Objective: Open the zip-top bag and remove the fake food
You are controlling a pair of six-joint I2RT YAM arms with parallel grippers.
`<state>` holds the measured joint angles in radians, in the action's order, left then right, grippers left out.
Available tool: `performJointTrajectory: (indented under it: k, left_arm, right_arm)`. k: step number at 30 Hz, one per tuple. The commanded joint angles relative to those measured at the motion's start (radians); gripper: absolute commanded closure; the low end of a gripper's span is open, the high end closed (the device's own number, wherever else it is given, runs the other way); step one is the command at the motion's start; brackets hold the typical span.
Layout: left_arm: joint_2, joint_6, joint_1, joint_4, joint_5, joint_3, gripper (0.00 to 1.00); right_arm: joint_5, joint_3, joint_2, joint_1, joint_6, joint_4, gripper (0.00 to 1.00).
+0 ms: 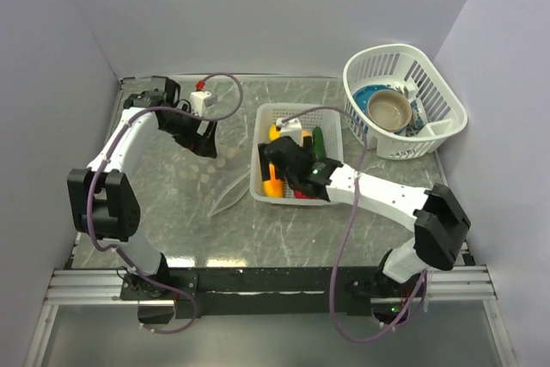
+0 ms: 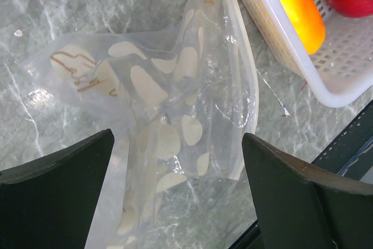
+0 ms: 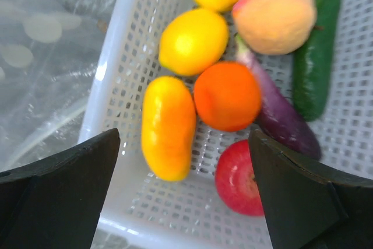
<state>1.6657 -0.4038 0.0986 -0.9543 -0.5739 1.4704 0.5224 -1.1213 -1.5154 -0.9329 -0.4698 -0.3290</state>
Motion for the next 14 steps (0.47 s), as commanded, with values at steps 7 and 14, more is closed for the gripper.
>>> performJointTrajectory:
  k: [7, 14]
  left_arm:
    - [-0.090, 0.057, -0.007, 0.023, -0.101, -0.013, 0.01]
    - [-0.077, 0.059, -0.007, 0.008, -0.107, 0.018, 0.01]
  right_arm:
    - [0.051, -0.055, 0.217, -0.052, -0.018, -0.219, 0.00]
    - [0.050, 0.017, 0.400, -0.052, 0.022, -0.159, 0.00]
